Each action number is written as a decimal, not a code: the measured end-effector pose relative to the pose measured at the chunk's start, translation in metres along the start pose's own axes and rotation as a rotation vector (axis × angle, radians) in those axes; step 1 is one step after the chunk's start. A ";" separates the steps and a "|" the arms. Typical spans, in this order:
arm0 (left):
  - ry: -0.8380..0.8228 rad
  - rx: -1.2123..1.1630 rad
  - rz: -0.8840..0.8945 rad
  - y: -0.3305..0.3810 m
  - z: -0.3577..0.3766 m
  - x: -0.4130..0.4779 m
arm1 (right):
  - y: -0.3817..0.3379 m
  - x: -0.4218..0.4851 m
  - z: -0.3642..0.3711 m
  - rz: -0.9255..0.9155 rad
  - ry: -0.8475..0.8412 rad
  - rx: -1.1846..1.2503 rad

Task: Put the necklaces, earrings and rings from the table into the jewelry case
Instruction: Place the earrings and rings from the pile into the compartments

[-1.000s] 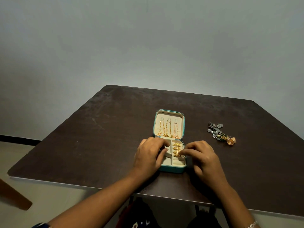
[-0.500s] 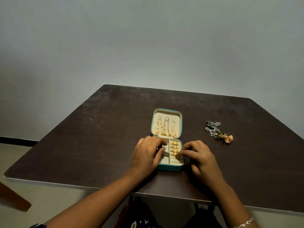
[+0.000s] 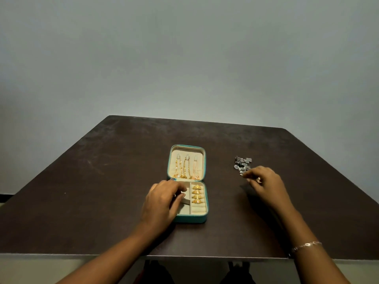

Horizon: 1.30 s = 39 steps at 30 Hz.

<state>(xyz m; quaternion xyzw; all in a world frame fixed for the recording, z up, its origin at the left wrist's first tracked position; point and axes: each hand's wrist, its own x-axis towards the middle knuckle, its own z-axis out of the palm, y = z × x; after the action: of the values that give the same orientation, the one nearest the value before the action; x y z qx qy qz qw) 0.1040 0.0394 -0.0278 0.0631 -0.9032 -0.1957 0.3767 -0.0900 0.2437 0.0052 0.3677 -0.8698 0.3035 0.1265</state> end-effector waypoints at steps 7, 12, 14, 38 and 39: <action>0.014 -0.016 0.007 -0.001 0.000 -0.001 | 0.044 0.029 0.002 0.178 -0.089 -0.089; 0.026 -0.006 0.023 0.000 0.000 0.001 | 0.056 0.024 0.001 0.266 -0.035 -0.037; 0.032 -0.010 0.024 -0.001 -0.001 0.000 | 0.058 0.022 -0.001 0.286 -0.001 -0.050; 0.031 -0.031 0.042 -0.002 -0.003 0.000 | 0.022 0.016 0.020 -0.167 -0.036 -0.093; 0.029 -0.027 0.039 -0.002 -0.003 0.000 | 0.022 0.014 0.020 -0.183 -0.040 -0.103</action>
<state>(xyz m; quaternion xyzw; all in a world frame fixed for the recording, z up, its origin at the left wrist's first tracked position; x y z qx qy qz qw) 0.1059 0.0370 -0.0268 0.0430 -0.8961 -0.1994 0.3942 -0.1151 0.2354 -0.0139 0.4447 -0.8494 0.2383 0.1549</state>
